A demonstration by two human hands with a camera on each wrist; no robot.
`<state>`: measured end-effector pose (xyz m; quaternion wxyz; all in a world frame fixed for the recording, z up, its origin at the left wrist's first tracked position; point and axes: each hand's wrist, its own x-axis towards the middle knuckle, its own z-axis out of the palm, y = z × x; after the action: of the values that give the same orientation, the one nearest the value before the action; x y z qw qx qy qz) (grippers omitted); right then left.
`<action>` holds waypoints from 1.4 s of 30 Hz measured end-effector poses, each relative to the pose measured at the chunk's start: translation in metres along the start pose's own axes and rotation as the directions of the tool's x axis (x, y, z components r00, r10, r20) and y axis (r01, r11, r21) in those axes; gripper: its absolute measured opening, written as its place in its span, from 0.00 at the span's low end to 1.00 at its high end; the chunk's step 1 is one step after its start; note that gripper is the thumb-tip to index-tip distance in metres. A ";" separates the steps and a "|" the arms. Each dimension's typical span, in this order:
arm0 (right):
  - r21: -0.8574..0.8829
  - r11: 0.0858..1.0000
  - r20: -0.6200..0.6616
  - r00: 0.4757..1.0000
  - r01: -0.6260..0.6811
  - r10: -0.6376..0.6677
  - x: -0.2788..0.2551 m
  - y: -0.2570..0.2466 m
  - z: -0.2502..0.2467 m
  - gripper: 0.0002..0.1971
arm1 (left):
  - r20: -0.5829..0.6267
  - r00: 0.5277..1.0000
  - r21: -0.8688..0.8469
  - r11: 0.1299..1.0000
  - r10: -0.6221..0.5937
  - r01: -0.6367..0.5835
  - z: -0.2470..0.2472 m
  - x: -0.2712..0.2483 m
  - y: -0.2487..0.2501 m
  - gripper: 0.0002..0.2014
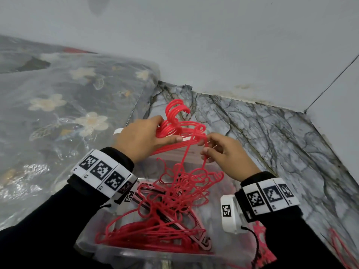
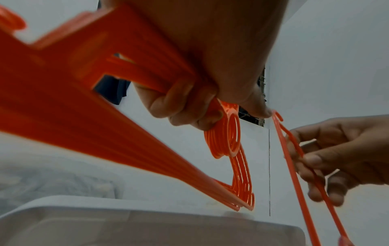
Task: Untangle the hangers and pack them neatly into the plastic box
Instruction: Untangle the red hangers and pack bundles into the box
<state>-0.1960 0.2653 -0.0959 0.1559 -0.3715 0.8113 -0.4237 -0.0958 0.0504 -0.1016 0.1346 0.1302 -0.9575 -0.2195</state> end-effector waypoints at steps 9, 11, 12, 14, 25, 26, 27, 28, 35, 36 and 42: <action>0.154 0.987 -0.170 0.985 0.048 -0.022 0.002 -0.006 0.010 0.07 | 0.065 0.994 -0.085 0.993 0.085 -0.079 0.014 -0.003 0.016 0.22; 0.071 0.997 -0.262 0.965 0.033 -0.013 0.003 -0.003 0.008 0.06 | 0.058 0.996 -0.082 0.994 0.073 -0.068 0.012 -0.003 0.014 0.22; 0.003 1.000 -0.300 0.954 0.015 -0.013 0.004 0.000 0.008 0.06 | 0.049 0.997 -0.077 0.995 0.061 -0.057 0.011 -0.003 0.011 0.25; -0.161 0.984 -0.337 0.942 -0.070 0.012 0.005 0.008 0.005 0.07 | 0.030 0.999 -0.085 0.996 0.036 -0.034 0.009 -0.001 0.006 0.30; 0.342 0.774 0.257 0.845 -0.534 0.470 0.010 0.026 0.047 0.10 | -0.043 0.998 -0.231 0.972 -0.052 0.041 0.000 0.007 -0.007 0.32; 0.459 0.728 0.227 0.860 -0.509 0.457 0.012 0.024 0.054 0.13 | -0.051 0.997 -0.231 0.972 -0.051 0.038 -0.001 0.007 -0.006 0.32; 0.551 0.689 0.178 0.873 -0.471 0.454 0.013 0.023 0.058 0.14 | -0.064 0.997 -0.231 0.972 -0.051 0.035 -0.002 0.006 -0.005 0.31; 0.599 0.675 0.121 0.881 -0.432 0.457 0.015 0.022 0.059 0.14 | -0.080 0.995 -0.240 0.970 -0.057 0.036 -0.003 0.006 -0.005 0.30; 0.635 0.753 -0.132 0.936 -0.173 0.326 0.018 0.021 0.045 0.07 | -0.204 0.961 -0.247 0.960 -0.185 0.133 -0.011 0.007 -0.013 0.29; 0.642 0.753 -0.165 0.933 -0.144 0.319 0.019 0.021 0.042 0.07 | -0.217 0.955 -0.230 0.961 -0.201 0.151 -0.012 0.007 -0.014 0.31; 0.716 0.699 -0.263 0.930 0.010 0.256 0.016 0.013 0.022 0.05 | -0.306 0.917 -0.238 0.954 -0.254 0.185 -0.021 0.010 -0.024 0.31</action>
<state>-0.2005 0.2461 -0.1182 0.1706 -0.1479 0.6245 -0.7477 -0.0939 0.0178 -0.0921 0.2815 0.2580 -0.8725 -0.3049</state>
